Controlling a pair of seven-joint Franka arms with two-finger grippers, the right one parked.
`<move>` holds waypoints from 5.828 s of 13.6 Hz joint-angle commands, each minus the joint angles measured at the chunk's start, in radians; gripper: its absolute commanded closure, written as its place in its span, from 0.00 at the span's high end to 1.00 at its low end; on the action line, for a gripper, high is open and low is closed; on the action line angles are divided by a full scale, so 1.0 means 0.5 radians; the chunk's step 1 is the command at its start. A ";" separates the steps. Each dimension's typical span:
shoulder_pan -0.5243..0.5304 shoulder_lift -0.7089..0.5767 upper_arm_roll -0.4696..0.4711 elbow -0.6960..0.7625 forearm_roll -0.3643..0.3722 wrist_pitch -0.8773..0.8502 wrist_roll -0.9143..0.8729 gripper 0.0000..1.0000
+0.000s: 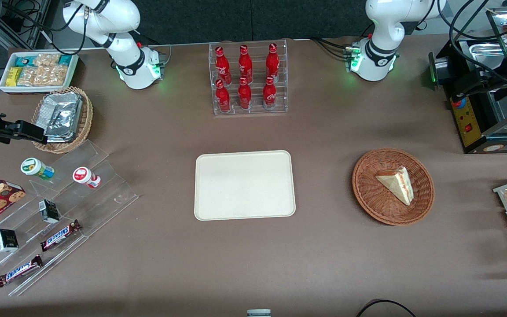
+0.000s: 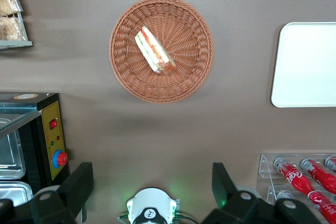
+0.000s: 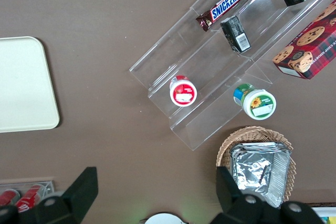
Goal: Place sandwich from basket to tray
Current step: 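Move the left gripper over the sandwich in the wicker basket, then lower the left gripper and close it on the wrapped sandwich, then lift the sandwich and carry it over the cream tray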
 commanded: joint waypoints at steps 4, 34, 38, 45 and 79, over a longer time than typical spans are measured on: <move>-0.014 0.024 0.024 -0.006 0.017 -0.039 -0.005 1.00; -0.090 0.392 0.067 -1.724 0.155 2.437 -1.680 1.00; -0.090 0.493 0.067 -1.742 0.158 2.536 -1.680 1.00; -0.087 0.543 0.067 -1.727 0.155 2.533 -1.677 0.16; -1.615 1.512 0.036 0.056 0.152 1.569 -1.864 0.10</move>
